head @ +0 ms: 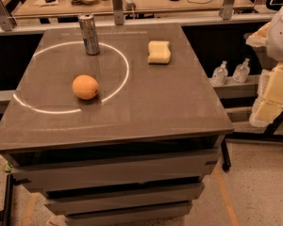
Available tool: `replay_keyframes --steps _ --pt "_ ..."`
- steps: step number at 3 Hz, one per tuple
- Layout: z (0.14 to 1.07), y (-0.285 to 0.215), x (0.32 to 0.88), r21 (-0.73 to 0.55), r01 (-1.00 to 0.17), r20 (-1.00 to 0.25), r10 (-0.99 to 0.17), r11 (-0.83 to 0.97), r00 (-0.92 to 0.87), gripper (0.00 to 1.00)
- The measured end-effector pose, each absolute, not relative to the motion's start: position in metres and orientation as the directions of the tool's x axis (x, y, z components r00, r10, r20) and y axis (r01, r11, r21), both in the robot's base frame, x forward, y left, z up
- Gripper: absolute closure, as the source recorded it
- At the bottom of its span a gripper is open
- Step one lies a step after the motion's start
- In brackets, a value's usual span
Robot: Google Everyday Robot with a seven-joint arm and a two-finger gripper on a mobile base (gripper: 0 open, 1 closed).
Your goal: Pick sponge
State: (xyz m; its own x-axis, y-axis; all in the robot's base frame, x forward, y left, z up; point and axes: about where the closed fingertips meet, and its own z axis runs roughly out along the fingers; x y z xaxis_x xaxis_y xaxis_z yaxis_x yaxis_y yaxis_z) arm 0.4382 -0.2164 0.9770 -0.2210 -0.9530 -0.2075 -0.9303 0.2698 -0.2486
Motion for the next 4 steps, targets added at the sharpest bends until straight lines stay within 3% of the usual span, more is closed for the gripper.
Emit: replay_keyframes --steps 4 --pt "0.977 -0.204 0.467 -0.259 -0.917 -0.356 -0.912 0.304 -0.202 0.0"
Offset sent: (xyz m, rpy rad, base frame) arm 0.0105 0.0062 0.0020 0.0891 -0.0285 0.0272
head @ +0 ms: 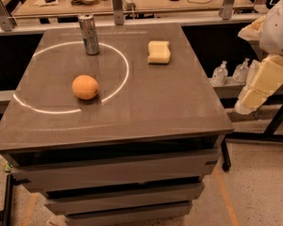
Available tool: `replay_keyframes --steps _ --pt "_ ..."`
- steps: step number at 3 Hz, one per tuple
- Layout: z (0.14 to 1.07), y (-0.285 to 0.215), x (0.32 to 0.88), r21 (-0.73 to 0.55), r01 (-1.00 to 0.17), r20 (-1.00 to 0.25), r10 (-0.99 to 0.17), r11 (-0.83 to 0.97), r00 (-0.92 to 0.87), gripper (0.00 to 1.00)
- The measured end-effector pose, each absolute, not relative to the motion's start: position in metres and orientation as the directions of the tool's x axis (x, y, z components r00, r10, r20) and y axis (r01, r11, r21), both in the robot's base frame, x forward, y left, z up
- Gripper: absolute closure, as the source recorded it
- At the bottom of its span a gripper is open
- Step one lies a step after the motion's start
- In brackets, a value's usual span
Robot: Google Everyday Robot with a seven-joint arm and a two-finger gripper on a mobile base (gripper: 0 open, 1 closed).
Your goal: Pick sponge
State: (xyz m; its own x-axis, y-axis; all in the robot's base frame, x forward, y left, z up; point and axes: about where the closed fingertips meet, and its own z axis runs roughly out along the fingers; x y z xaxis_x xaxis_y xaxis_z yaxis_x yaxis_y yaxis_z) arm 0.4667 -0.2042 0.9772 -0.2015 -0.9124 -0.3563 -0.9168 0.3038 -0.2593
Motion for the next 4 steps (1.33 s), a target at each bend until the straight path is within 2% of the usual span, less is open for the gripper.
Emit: replay_keyframes --steps 1,2,3,4 --pt "0.964 -0.211 0.476 -0.243 -0.876 -0.472 -0.84 0.415 -0.267 0.0" --pt "0.966 -0.215 0.499 -0.28 -0.83 -0.603 -0.761 0.483 -0.24 0.0" --pt "0.975 -0.211 0.523 -0.331 -0.813 -0.677 -0.72 0.479 -0.149 0.0" --pt "0.97 -0.205 0.544 -0.322 -0.806 -0.713 -0.687 0.498 -0.14 0.0"
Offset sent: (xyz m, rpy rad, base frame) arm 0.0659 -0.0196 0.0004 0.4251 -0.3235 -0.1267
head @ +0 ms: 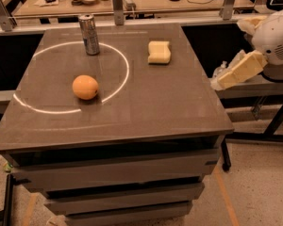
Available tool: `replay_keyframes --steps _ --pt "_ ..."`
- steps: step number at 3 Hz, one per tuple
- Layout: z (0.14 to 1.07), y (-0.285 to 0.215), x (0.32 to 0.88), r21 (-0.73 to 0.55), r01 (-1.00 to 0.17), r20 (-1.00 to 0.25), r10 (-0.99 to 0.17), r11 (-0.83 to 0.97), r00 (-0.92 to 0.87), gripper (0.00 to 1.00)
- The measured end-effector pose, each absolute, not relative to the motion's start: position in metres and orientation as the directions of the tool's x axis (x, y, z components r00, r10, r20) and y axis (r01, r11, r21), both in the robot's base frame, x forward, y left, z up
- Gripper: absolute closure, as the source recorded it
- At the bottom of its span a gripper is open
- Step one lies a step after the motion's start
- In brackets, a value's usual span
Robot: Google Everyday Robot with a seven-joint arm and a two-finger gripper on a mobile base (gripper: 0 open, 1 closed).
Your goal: Pick sponge
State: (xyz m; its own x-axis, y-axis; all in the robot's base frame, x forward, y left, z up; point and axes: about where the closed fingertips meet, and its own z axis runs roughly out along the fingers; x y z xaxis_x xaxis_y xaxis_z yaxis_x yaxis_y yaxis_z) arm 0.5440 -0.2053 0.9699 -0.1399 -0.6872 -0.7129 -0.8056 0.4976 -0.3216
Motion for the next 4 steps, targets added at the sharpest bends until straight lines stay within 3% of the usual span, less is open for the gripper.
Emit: replay_keyframes --steps 3,4 --pt "0.97 -0.202 0.547 -0.327 -0.805 -0.702 -0.697 0.494 -0.143 0.0" --pt "0.964 -0.192 0.564 -0.313 -0.781 -0.755 -0.64 0.54 -0.14 0.0"
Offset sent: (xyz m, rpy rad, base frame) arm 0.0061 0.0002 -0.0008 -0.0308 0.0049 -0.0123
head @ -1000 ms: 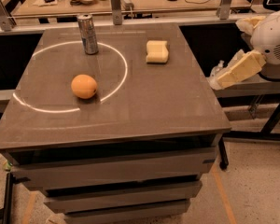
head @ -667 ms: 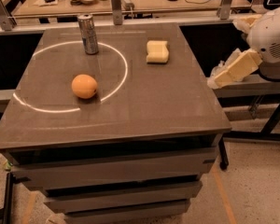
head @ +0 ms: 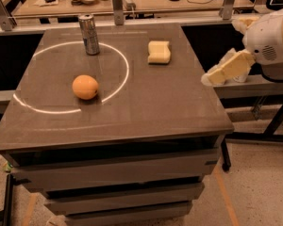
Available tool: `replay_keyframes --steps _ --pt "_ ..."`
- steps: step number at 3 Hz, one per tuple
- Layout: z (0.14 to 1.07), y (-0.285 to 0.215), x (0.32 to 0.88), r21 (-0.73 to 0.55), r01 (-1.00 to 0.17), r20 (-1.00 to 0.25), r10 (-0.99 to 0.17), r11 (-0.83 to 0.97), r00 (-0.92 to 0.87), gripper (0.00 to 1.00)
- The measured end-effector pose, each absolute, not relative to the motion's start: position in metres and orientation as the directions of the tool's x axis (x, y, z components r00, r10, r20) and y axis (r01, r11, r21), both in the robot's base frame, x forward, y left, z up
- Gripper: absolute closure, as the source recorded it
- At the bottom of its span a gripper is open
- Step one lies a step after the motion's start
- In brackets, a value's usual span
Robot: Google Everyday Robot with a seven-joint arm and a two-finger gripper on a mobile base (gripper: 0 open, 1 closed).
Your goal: Pick sponge
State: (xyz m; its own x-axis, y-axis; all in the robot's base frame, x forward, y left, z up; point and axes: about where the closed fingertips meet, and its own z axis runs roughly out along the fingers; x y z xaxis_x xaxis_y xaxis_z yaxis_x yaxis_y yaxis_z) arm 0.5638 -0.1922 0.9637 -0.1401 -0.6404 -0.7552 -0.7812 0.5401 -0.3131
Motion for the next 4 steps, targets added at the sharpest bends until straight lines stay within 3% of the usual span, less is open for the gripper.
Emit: replay_keyframes --steps 2,4 --pt "0.929 -0.145 0.637 -0.234 -0.723 -0.89 -0.442 0.65 -0.11 0.0" --pt "0.905 -0.126 0.685 -0.188 -0.695 -0.902 -0.402 0.694 -0.157 0.0"
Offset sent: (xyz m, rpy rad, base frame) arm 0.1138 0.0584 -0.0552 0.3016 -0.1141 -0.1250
